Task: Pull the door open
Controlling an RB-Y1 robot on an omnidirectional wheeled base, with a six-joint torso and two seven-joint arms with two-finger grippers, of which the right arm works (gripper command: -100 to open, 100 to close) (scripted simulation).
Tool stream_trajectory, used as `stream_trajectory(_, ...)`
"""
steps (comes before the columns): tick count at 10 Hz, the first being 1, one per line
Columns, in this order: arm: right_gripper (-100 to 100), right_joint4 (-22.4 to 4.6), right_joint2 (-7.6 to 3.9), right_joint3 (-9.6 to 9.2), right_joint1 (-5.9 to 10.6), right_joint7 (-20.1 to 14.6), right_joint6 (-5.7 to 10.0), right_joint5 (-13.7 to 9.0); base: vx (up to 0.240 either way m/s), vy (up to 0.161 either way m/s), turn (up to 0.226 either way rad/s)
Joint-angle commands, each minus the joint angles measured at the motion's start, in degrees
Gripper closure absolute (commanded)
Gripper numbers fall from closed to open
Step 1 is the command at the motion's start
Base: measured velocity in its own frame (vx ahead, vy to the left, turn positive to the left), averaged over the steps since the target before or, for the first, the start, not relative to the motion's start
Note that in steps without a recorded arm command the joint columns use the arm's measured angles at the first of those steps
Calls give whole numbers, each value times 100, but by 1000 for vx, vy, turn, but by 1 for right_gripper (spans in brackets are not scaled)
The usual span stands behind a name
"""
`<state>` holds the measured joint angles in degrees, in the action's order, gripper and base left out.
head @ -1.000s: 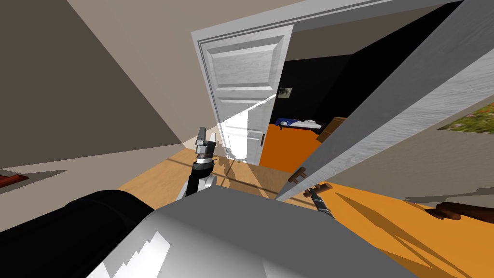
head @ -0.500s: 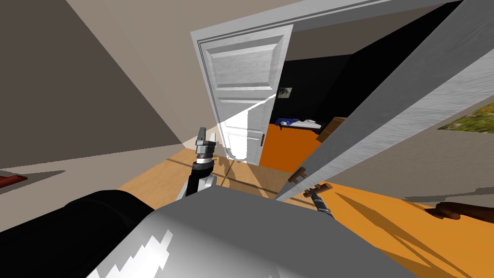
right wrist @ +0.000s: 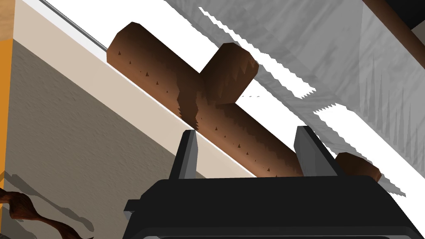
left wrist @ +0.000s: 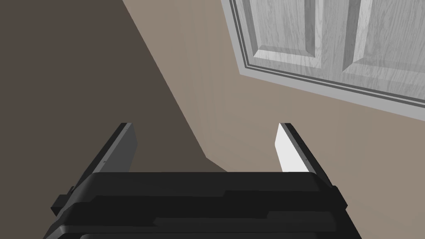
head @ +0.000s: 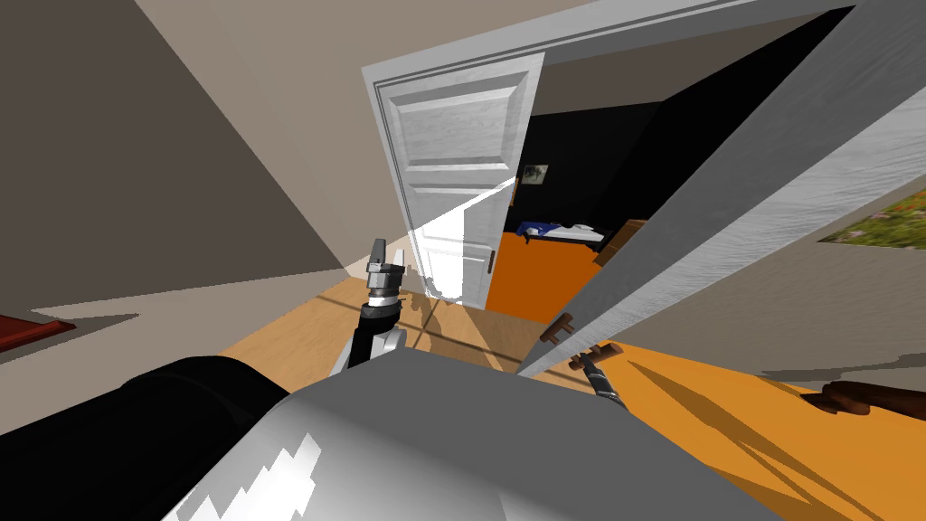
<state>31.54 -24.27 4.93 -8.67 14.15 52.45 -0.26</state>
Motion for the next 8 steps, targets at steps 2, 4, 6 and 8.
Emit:
stream_trajectory(2,100,13,58,-3,35,-168,-5,-43,-2,-3,0)
stream_trajectory(4,100,13,58,-3,35,-168,-5,-43,3,1,0)
stream_trajectory(6,100,13,58,-3,35,-168,-5,-43,0,0,0)
stream_trajectory(8,100,19,59,-25,43,-237,-6,-55,-15,-19,24)
